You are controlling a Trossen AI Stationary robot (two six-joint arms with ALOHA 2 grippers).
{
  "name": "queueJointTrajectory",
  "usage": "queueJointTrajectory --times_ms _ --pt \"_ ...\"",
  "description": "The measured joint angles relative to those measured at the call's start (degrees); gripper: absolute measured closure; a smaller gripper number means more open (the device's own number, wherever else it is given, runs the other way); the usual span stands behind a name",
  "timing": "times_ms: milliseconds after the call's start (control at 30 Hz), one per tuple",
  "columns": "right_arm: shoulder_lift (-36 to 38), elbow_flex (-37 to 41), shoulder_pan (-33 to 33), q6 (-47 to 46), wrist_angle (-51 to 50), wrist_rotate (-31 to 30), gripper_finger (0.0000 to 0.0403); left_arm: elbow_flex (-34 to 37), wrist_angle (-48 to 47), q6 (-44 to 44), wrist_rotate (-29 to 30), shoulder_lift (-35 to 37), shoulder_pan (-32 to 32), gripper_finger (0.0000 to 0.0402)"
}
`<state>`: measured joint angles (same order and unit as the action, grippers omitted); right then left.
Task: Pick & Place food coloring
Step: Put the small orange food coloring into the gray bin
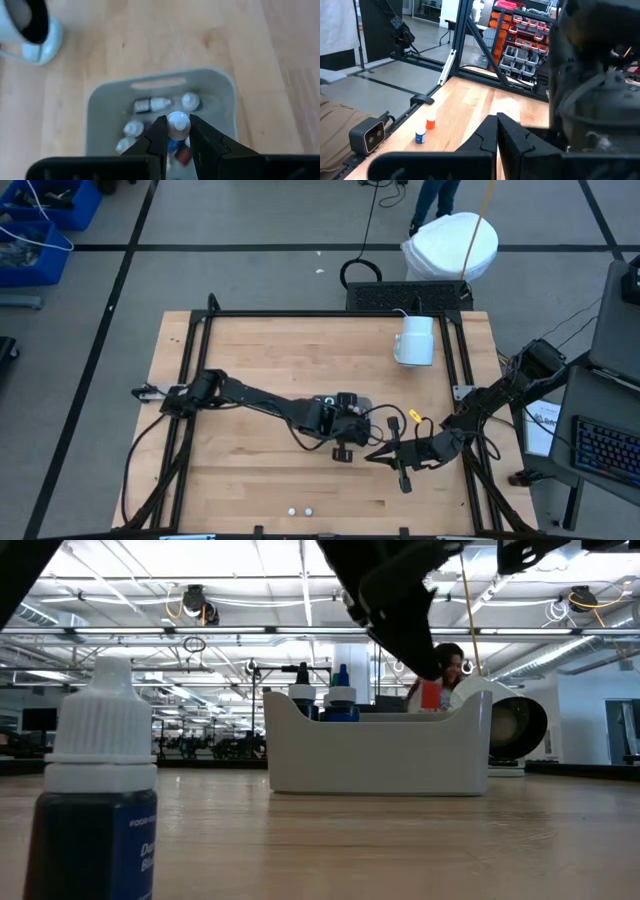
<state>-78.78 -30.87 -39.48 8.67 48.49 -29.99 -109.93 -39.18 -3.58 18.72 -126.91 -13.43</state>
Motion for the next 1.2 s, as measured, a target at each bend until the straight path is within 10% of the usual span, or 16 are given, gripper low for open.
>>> queueJointTrajectory --times_ms 1200 --pt "0.76 0.0 0.04 -0.44 -1.2 -0.23 0.0403 0.0 -1.02 -23.87 -0.84 -0.55 0.87 0.0339"
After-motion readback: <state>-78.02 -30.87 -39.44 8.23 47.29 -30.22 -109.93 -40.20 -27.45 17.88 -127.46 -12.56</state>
